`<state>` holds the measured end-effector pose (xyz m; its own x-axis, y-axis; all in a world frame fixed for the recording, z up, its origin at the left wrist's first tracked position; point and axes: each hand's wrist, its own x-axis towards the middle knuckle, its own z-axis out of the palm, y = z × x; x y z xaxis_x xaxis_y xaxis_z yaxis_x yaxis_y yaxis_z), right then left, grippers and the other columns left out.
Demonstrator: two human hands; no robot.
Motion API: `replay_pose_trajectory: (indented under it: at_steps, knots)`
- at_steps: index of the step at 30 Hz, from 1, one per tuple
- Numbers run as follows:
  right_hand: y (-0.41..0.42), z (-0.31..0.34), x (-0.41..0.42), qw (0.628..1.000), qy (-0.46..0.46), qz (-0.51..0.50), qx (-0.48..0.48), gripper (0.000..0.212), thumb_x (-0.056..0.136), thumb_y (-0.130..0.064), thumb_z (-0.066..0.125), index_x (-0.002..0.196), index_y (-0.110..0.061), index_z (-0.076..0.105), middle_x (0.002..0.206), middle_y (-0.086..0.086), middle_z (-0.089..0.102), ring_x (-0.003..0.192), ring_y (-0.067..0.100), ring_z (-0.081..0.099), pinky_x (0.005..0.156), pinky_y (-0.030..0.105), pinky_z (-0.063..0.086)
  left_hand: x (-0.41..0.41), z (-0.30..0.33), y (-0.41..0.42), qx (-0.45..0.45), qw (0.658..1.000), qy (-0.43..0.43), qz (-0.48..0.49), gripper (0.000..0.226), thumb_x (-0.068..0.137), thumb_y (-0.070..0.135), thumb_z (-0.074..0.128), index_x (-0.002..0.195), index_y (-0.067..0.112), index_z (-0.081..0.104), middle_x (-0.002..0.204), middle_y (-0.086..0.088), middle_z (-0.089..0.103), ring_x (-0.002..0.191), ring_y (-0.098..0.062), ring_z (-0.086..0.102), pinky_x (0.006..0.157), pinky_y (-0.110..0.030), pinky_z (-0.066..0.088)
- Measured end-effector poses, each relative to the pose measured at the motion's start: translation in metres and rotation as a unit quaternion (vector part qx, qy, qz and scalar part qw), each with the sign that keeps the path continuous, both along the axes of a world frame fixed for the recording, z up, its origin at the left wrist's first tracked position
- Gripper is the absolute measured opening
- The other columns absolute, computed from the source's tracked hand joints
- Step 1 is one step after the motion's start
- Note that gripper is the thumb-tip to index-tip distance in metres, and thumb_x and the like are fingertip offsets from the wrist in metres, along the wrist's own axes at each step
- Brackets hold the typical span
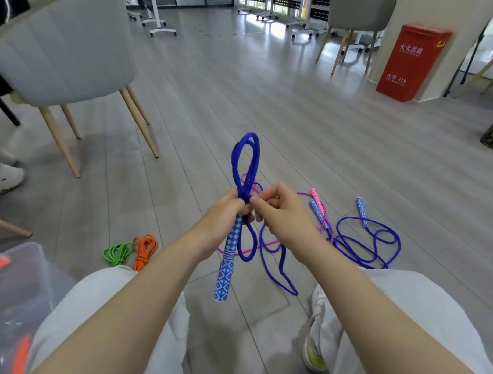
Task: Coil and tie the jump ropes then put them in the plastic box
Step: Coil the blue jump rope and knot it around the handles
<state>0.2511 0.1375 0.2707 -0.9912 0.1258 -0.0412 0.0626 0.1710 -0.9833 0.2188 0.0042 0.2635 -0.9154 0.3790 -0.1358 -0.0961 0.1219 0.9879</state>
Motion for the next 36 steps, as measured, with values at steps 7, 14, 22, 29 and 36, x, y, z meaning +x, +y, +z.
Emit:
replay_pose_trajectory:
  at_steps: [7, 14, 22, 29, 36]
  knots:
    - [-0.001, -0.001, 0.002, 0.998, -0.022, 0.037, 0.045, 0.012, 0.089, -0.007, 0.054, 0.098, -0.014, 0.057, 0.08, -0.001, 0.071, 0.053, -0.007, 0.058, 0.053, 0.013, 0.041, 0.005, -0.002, 0.003, -0.043, 0.998, 0.016, 0.05, 0.021, 0.102, 0.035, 0.042, 0.104, 0.025, 0.061, 0.093, 0.001, 0.068, 0.089, -0.011, 0.065, 0.087, -0.028, 0.051]
    - [0.011, 0.0, -0.004, 0.991, -0.064, 0.079, 0.093, 0.012, 0.092, -0.024, 0.058, 0.103, -0.02, 0.055, 0.07, -0.003, 0.062, 0.059, 0.007, 0.054, 0.059, 0.025, 0.049, -0.008, -0.003, -0.006, -0.023, 0.993, 0.011, 0.117, 0.028, 0.103, 0.035, 0.041, 0.096, 0.018, 0.061, 0.078, -0.003, 0.062, 0.075, -0.015, 0.061, 0.085, -0.039, 0.053]
    - [0.055, 0.006, 0.0, 0.973, -0.091, 0.123, 0.174, 0.028, 0.091, -0.045, 0.06, 0.081, -0.02, 0.066, 0.06, -0.01, 0.055, 0.058, 0.008, 0.051, 0.062, 0.028, 0.048, -0.029, 0.012, -0.039, 0.216, 0.949, -0.092, 0.211, 0.027, 0.105, 0.021, 0.037, 0.085, 0.01, 0.052, 0.081, -0.004, 0.074, 0.078, -0.019, 0.071, 0.078, -0.036, 0.058]
    - [0.09, 0.011, 0.003, 0.976, -0.084, 0.06, 0.194, 0.011, 0.089, -0.017, 0.06, 0.081, -0.013, 0.067, 0.058, -0.008, 0.055, 0.058, 0.01, 0.049, 0.065, 0.031, 0.042, -0.055, 0.009, -0.072, 0.393, 0.837, -0.136, 0.355, 0.033, 0.106, 0.024, 0.031, 0.076, 0.016, 0.041, 0.046, 0.007, 0.044, 0.055, -0.012, 0.05, 0.075, -0.034, 0.05]
    - [0.067, 0.012, -0.001, 0.995, -0.005, 0.017, 0.101, 0.011, 0.092, -0.014, 0.062, 0.084, -0.018, 0.069, 0.06, -0.012, 0.061, 0.055, 0.001, 0.052, 0.056, 0.016, 0.04, -0.041, 0.007, -0.05, 0.164, 0.943, -0.027, 0.29, 0.026, 0.104, 0.017, 0.039, 0.081, 0.013, 0.049, 0.062, 0.002, 0.05, 0.044, -0.008, 0.045, 0.059, -0.026, 0.048]
